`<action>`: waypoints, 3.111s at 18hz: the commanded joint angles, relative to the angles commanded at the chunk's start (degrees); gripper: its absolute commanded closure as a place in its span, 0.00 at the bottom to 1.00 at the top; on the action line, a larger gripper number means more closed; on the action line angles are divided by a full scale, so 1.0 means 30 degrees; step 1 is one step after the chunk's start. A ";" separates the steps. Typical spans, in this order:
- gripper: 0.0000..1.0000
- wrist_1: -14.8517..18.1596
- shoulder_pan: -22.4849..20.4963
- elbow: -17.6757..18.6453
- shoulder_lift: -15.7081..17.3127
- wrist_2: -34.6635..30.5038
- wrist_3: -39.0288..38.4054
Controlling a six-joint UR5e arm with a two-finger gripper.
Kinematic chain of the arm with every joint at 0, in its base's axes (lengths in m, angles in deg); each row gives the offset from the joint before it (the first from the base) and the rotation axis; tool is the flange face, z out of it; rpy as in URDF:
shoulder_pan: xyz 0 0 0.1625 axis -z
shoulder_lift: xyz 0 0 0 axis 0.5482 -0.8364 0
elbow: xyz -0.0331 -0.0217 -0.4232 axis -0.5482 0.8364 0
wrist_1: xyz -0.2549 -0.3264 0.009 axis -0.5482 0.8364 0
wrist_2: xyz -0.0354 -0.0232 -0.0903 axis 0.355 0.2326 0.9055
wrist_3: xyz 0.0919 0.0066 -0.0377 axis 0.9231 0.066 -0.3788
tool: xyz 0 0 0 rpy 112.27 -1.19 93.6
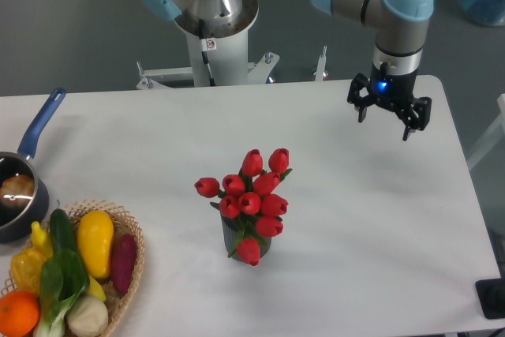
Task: Pick up the flowers from the vase
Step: 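Move the open gripper down toward the red tulip stems above the vase, then close the gripper around the tulip stems, then lift the tulip bouquet up out of the grey vase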
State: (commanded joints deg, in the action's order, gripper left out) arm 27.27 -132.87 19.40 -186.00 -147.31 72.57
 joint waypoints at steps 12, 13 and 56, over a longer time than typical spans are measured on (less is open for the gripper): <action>0.00 -0.0058 -0.0176 0.1725 0.0906 0.6205 -0.0438; 0.00 -0.0030 -0.0176 0.1961 0.1053 0.6733 -0.0816; 0.94 -0.0146 0.2462 0.0091 -0.1348 2.0332 -0.5824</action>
State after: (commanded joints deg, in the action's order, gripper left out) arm 26.83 -125.49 19.68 -190.04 -86.32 55.09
